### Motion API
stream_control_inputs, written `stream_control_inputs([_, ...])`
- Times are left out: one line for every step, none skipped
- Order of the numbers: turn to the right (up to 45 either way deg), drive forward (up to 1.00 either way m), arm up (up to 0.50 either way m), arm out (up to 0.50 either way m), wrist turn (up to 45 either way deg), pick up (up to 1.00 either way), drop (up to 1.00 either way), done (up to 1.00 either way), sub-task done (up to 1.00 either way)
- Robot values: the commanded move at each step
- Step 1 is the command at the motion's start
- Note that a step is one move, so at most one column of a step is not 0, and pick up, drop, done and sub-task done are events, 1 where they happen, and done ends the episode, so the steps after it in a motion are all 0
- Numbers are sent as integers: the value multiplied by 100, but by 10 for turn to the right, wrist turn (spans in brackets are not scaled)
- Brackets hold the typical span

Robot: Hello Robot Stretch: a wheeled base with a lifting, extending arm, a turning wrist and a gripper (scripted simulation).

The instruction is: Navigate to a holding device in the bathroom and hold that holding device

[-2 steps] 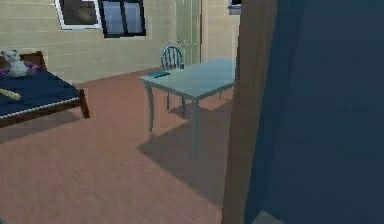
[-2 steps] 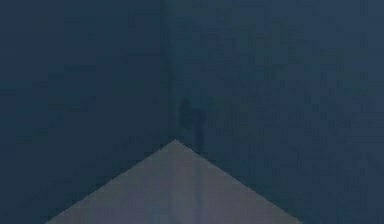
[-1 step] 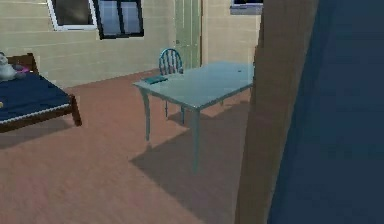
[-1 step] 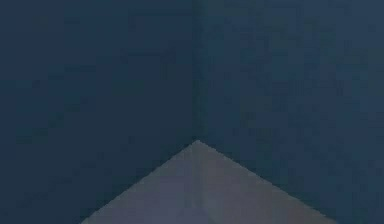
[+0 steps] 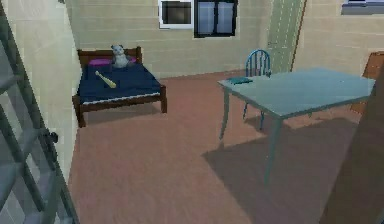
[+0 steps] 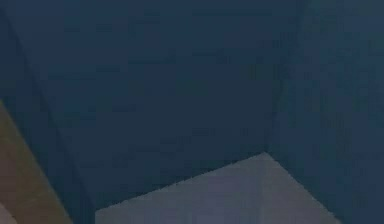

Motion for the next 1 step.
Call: stream_control_inputs([0, 100, 0, 0, 0, 0, 0, 0, 0])
